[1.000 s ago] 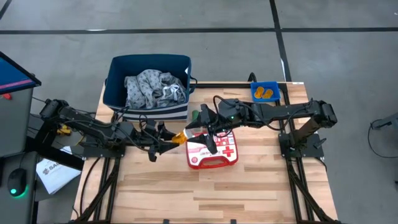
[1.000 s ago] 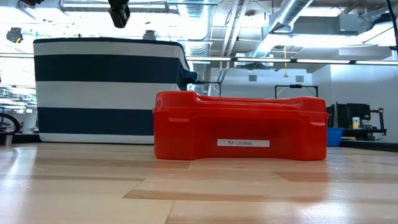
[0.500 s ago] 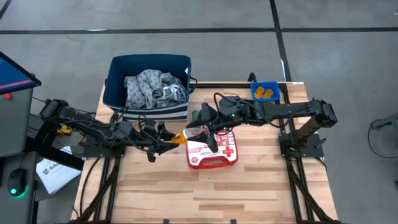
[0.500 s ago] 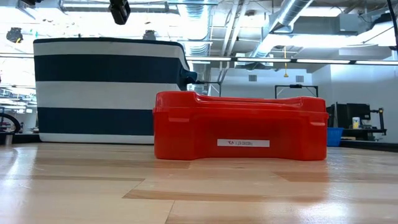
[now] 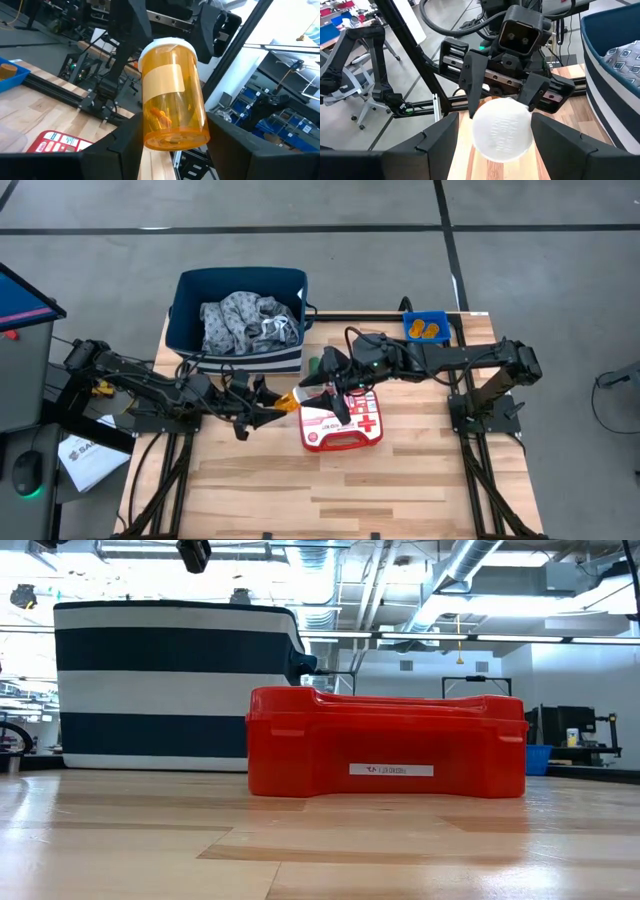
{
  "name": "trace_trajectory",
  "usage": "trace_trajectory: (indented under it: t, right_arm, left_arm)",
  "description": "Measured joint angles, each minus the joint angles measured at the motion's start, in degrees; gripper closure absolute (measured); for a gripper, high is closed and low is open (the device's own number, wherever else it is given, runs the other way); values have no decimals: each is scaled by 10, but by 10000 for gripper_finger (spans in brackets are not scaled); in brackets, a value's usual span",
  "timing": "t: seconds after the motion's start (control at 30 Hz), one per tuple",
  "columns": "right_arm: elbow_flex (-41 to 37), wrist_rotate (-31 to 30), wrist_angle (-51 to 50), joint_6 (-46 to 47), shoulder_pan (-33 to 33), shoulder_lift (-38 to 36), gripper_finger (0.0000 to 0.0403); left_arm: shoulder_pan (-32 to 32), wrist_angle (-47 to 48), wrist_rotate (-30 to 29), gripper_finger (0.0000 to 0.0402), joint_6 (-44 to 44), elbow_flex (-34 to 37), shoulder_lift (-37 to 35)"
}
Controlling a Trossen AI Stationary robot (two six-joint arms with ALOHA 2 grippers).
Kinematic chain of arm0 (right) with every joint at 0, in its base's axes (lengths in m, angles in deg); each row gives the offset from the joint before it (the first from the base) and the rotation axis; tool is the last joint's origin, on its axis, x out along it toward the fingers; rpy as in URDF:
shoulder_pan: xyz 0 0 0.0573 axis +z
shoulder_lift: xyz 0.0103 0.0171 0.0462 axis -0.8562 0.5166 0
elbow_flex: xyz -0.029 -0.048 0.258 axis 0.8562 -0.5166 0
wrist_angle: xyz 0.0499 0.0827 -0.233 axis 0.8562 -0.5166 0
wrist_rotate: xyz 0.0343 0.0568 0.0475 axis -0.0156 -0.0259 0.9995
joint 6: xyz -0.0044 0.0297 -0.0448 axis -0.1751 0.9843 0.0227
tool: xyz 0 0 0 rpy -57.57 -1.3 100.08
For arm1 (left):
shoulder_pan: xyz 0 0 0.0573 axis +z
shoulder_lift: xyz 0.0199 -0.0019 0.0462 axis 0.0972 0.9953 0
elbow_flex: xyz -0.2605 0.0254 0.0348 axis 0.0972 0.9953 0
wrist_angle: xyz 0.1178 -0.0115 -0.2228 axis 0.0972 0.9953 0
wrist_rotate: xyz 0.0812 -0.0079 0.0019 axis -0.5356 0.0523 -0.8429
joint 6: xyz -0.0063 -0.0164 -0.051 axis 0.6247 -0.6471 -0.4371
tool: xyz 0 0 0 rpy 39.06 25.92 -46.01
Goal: Pick & place medical supplies in basket/bin
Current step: Put the orange pill bottle into the blue bin
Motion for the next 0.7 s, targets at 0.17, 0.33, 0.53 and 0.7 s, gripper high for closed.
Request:
trace_trajectory:
  t: [0.17, 0.33, 0.53, 0.7]
  right_arm:
    - [1, 4, -1, -2, -4, 9, 158]
    - [2, 5, 11, -8, -3, 20, 157]
    - [0, 8, 10, -8, -3, 20, 157]
    - [0, 7, 10, -8, -4, 21, 158]
  left_arm:
    - [0, -4, -1, 218, 0, 0, 0]
    - [0, -10, 0, 218, 2, 0, 0]
    - [0, -10, -1, 218, 2, 0, 0]
    - [0, -10, -1, 218, 2, 0, 0]
